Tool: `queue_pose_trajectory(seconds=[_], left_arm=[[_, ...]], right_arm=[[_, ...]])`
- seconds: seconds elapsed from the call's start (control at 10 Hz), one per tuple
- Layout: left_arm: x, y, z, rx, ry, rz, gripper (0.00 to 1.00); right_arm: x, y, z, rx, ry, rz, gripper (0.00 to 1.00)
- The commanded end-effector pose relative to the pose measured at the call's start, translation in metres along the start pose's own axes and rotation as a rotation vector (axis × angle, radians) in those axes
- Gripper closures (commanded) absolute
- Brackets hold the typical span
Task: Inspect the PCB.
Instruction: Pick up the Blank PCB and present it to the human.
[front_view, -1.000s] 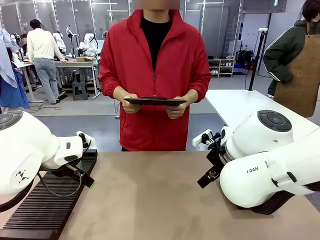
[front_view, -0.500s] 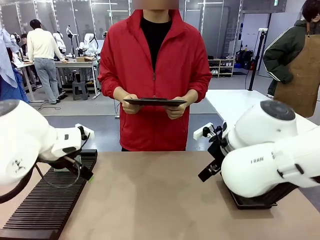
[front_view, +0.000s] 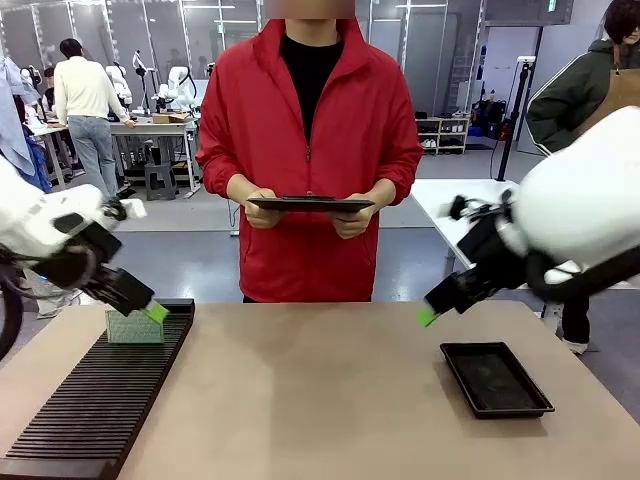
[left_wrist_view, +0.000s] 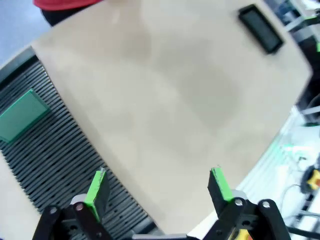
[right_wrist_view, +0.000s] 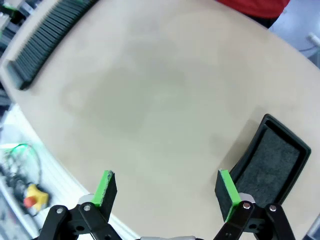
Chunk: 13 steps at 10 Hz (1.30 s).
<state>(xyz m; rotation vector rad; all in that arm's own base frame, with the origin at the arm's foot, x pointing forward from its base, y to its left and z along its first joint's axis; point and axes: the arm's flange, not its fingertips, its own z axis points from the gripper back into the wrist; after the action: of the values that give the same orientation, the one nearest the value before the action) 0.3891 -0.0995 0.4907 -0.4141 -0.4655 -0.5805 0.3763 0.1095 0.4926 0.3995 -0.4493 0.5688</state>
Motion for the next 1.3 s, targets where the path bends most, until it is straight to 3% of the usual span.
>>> queue_pose_trajectory(seconds=[0.0,0.2,0.3,0.5,0.6,0.7,0.9,1.2], left_arm=[[-0.018,0.031,0.033,-0.165,-0.055,0.088,0.00],[-0.057,0.068,0.065,-0.328,-0.132,0.146,0.00],[-0.084,0.083,0.083,-0.400,-0.200,0.116,0.00],[-0.147,0.108,0.115,-0.476,-0.340,0.140,0.00],[-0.173,0.121,0.123,-0.505,-0.396,0.224,0.00],[-0.199,0.130,0.127,-0.547,-0.398,0.255,0.00],[-0.238,0.148,0.139,-0.552,-0.492,0.317,0.00],[-0.248,0.155,0.148,-0.520,-0.540,0.370,0.00]], right_arm=[[-0.022,-0.047,0.038,0.204,-0.057,-0.125,0.00],[-0.061,-0.080,0.070,0.358,-0.126,-0.220,0.00],[-0.087,-0.095,0.084,0.439,-0.156,-0.259,0.00],[-0.152,-0.127,0.116,0.528,-0.269,-0.354,0.00],[-0.184,-0.140,0.122,0.544,-0.304,-0.435,0.00],[-0.213,-0.149,0.123,0.578,-0.327,-0.458,0.00],[-0.256,-0.166,0.119,0.596,-0.397,-0.545,0.00],[-0.271,-0.170,0.120,0.585,-0.432,-0.570,0.00]])
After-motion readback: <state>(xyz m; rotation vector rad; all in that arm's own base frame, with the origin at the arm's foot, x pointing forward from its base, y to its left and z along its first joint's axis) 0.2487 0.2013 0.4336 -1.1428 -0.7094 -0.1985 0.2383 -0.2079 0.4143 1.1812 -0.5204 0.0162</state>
